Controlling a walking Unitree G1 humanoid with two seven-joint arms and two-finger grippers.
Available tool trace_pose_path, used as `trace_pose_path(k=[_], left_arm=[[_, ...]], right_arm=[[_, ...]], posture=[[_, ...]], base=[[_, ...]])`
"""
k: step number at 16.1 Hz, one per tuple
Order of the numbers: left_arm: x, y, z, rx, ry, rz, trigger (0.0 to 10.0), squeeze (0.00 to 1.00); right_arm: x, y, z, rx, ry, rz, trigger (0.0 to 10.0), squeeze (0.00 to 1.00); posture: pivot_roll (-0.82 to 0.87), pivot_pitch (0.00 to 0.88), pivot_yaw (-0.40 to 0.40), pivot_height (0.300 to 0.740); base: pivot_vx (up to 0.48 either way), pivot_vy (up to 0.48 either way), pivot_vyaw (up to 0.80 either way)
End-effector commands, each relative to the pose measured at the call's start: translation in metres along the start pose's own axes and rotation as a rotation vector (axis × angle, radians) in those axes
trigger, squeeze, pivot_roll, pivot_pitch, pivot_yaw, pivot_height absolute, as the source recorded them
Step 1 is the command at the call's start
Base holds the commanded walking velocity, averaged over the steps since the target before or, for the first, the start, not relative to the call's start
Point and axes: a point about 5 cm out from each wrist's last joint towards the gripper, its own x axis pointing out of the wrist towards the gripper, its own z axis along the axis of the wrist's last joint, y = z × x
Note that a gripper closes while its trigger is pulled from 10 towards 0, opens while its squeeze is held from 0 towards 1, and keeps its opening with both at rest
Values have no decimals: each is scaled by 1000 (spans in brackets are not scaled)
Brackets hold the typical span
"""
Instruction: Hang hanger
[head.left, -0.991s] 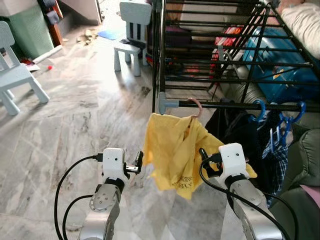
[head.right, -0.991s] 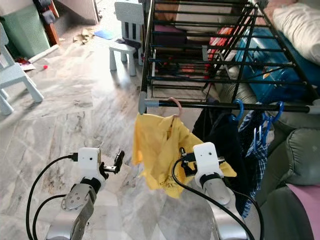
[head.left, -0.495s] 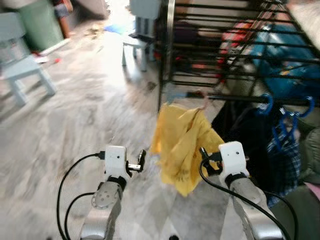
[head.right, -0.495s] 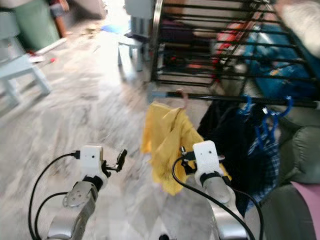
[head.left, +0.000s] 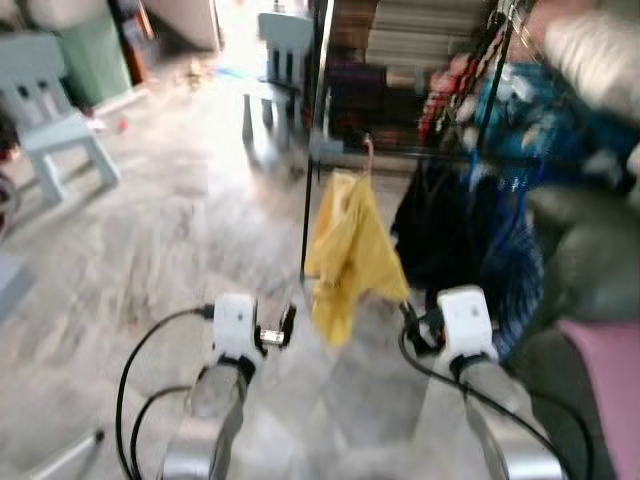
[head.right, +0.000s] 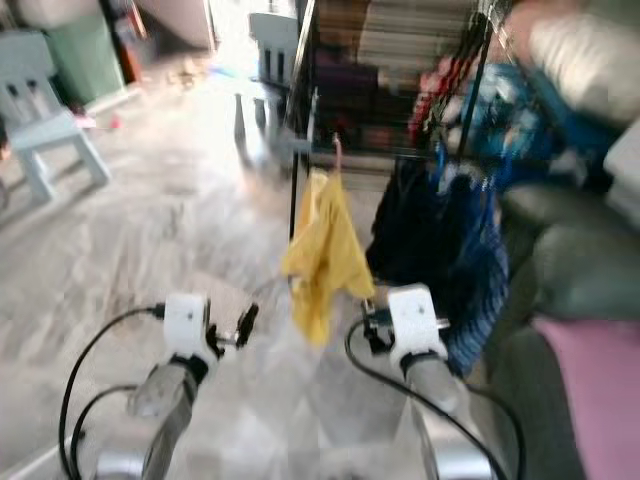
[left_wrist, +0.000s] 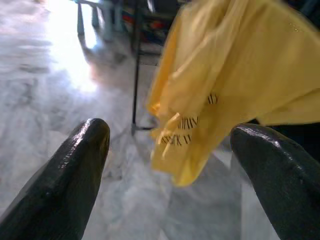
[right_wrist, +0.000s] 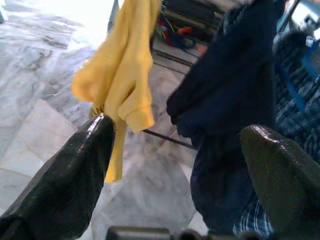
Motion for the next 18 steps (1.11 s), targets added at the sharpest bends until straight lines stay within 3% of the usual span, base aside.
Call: trace_pose_path(k=[1, 9, 13, 16, 18], left_arm=[[-2, 5, -4, -3, 13, 12, 10000, 0], [4, 23, 0, 35, 5, 41, 10000, 0], [10, 31, 12, 60, -19, 33, 10000, 0], [16, 22, 11, 70, -11, -23, 10000, 0], [23, 3, 10, 96, -12, -79, 10000, 0]], right_arm=[[4, 3, 2, 15, 2, 8, 10000, 0], [12, 3, -2, 98, 17, -44, 10000, 0], [-2, -20, 6, 123, -59, -171, 10000, 0], [-18, -36, -5, 130, -41, -239, 10000, 0], [-27, -42, -14, 149, -26, -275, 10000, 0]], posture=[[15, 59, -29, 740], [31, 47, -17, 740], [22, 40, 15, 740], [-35, 26, 68, 740], [-89, 19, 109, 740]], base=[[0, 0, 0], [0, 0, 0], [0, 0, 0], [0, 0, 0], [0, 0, 0]])
